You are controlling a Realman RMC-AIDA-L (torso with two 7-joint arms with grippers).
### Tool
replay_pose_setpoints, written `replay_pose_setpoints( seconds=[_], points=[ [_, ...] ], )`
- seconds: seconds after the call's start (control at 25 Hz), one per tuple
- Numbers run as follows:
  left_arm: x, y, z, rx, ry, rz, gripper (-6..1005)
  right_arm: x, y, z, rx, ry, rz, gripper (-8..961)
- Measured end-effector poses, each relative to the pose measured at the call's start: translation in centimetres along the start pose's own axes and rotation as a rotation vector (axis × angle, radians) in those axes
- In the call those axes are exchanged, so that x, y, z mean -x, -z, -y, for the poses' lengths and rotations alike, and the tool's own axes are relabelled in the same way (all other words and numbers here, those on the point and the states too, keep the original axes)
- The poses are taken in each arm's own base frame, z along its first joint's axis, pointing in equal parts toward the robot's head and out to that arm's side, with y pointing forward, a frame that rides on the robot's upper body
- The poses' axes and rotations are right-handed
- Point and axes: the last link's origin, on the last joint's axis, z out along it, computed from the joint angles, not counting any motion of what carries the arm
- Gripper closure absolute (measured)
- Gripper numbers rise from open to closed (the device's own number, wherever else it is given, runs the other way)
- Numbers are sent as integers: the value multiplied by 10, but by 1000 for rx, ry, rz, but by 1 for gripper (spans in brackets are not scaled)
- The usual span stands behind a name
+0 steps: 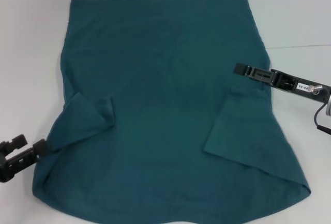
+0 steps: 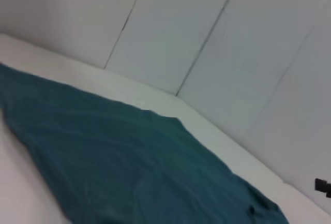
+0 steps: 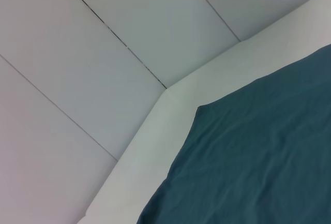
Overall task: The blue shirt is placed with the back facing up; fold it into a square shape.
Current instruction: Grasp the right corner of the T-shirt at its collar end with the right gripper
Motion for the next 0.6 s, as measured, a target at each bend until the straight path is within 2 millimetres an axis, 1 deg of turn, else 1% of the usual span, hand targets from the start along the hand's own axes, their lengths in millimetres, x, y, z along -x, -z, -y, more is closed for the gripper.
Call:
replay_pose_setpoints(
  seconds=[0.24, 0.6],
  points=[
    [3, 10, 8, -61, 34, -22, 129, 0, 1, 1, -3, 0, 0, 13],
    [6, 12, 26, -193, 71, -20, 129, -2, 3, 3, -10, -5, 1, 13]
  ],
)
